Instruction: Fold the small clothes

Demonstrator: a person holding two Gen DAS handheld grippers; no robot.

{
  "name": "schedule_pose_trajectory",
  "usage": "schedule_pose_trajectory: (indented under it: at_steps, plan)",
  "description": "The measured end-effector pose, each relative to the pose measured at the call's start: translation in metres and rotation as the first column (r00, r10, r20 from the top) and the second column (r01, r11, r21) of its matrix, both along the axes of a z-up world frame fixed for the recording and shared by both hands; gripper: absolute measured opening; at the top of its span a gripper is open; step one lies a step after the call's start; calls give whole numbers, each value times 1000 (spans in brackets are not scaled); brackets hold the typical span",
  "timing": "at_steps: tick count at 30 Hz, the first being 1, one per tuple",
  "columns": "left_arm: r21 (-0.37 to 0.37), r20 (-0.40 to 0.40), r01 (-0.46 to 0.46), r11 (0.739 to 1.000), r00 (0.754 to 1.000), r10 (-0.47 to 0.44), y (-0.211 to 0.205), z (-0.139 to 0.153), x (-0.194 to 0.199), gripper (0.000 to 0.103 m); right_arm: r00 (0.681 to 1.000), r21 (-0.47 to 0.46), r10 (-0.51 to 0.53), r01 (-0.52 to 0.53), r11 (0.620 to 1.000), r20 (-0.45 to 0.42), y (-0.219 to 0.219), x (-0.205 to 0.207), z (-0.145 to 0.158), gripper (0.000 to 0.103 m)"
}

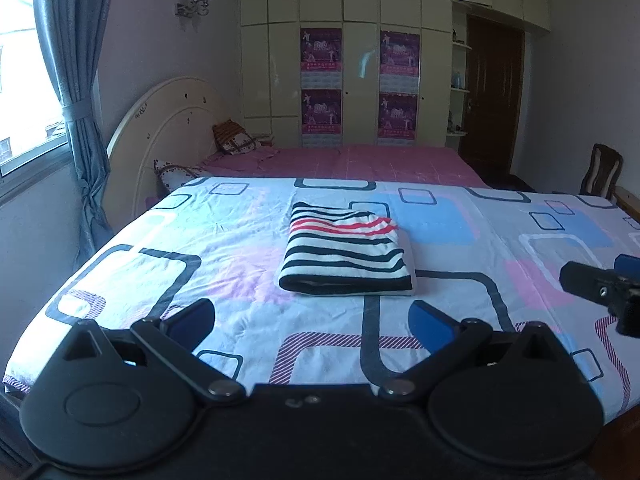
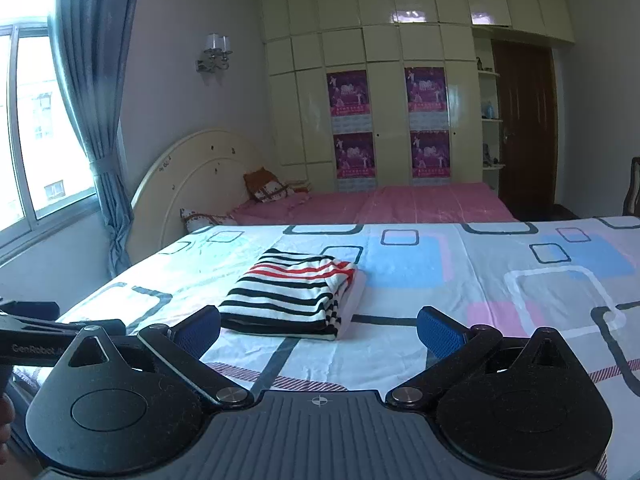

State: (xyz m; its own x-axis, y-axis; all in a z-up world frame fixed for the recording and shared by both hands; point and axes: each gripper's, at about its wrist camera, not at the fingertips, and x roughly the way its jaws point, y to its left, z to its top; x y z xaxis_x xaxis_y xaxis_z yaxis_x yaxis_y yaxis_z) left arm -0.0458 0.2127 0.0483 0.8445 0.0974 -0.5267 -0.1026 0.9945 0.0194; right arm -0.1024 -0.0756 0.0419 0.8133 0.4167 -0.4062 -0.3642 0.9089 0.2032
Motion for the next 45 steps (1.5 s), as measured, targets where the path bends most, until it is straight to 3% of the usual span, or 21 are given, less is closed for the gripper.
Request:
schedule_pose_trajectory:
  at_steps: [45]
  plan:
    - [16,2,-23,1000,1000,23,0,2,3,103,1000,23,20,-20,1000,-23,-6,10,-6,103]
